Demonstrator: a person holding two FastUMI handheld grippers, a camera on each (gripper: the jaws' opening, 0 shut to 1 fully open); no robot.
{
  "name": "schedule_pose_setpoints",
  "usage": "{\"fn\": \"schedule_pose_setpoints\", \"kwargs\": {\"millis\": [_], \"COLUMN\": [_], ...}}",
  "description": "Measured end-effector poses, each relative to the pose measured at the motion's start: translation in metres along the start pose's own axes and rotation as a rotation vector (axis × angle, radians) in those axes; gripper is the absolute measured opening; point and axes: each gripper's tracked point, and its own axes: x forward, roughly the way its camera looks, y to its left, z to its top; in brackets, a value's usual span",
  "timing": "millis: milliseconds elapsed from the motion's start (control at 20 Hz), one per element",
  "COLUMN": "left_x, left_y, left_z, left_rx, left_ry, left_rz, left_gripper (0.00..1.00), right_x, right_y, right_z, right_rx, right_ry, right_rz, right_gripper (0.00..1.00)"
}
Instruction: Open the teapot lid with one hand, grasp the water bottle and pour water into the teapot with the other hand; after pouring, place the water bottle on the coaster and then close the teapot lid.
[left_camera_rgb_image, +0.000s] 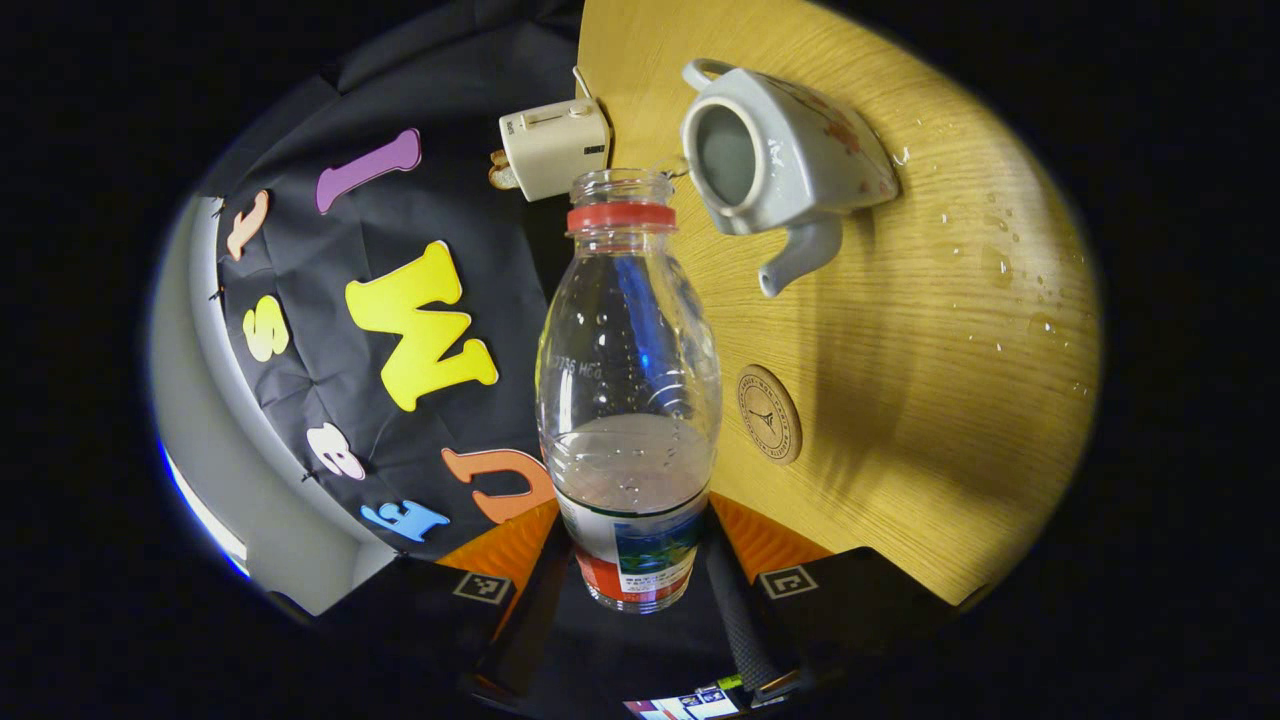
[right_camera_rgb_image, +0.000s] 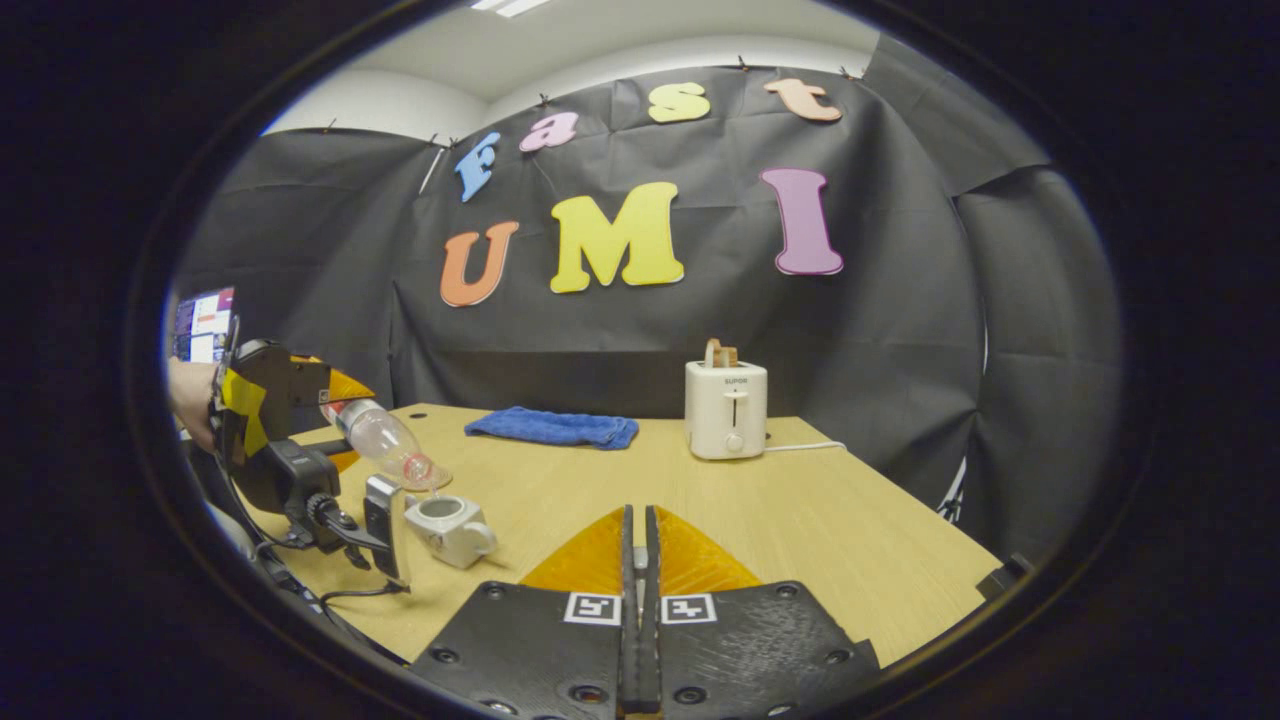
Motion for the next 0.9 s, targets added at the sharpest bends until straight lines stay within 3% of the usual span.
{"fn": "schedule_pose_setpoints", "kwargs": {"millis": [900], "left_x": [-0.002], "left_y": [0.036], "left_z": [-0.002], "left_rx": [0.158], "left_ry": [0.013], "left_rz": [0.07], "left_gripper": [0.75], "right_x": [-0.006], "right_y": [0.002], "right_z": [0.001], "right_rx": [0.01], "right_ry": [-0.006], "right_rz": [0.013], "right_gripper": [0.0]}}
